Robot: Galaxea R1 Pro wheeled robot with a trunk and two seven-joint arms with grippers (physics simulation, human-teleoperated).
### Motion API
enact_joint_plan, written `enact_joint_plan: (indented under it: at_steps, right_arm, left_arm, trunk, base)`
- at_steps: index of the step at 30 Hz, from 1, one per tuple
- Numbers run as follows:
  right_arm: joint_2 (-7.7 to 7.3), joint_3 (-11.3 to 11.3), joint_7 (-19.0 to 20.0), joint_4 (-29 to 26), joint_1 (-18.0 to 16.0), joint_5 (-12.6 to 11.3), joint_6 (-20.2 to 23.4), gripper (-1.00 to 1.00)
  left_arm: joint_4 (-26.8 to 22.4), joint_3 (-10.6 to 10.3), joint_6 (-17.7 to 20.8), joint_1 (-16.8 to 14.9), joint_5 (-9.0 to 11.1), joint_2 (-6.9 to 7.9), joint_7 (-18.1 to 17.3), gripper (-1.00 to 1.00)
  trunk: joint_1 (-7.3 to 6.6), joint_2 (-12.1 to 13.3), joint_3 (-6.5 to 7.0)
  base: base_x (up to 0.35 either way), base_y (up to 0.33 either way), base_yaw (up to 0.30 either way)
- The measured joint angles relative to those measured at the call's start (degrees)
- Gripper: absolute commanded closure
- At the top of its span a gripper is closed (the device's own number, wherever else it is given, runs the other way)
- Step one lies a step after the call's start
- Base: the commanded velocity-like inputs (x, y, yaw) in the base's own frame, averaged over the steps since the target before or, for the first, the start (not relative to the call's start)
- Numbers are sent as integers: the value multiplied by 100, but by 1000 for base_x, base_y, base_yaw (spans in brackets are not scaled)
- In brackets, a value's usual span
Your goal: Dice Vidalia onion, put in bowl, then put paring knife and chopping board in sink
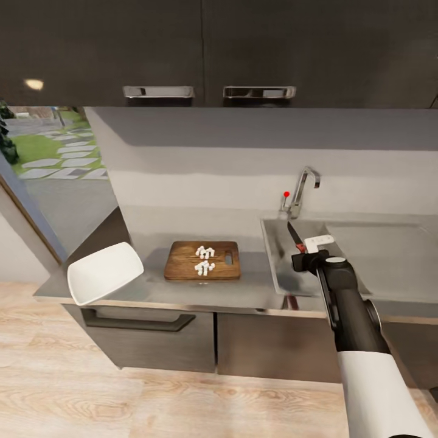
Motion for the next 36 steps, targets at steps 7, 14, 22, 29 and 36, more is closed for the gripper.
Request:
enact_joint_plan:
  at_steps: [7, 14, 22, 29, 36]
  right_arm:
    - [7, -2, -7, 65, -1, -1, 5, 100]
    - [17, -21, -9, 569, 0, -15, -20, 100]
    - [42, -460, -15, 1191, 1, -157, -72, 100]
    - [43, -485, -26, 1657, -2, -193, -375, 100]
    - [23, -487, -28, 1663, -3, -374, -417, 100]
  left_arm:
    - [-7, 0, 0, 0, -2, 1, 0, -100]
    - [-7, 0, 0, 0, -7, 1, 0, -100]
    - [-9, 1, 1, 1, -9, 1, -1, -100]
    - [-9, 1, 0, 1, -9, 0, -2, -100]
    - [-10, 1, 0, 1, -8, 0, -5, -100]
  trunk:
    - [-1, 0, 0]
    - [-1, 0, 0]
    - [1, 1, 0]
    - [1, 1, 0]
    - [1, 0, 0]
  base:
    - [182, -155, 0]
    - [199, -155, 0]
    - [70, -47, 0]
    - [1, 0, 0]
    - [0, 0, 0]
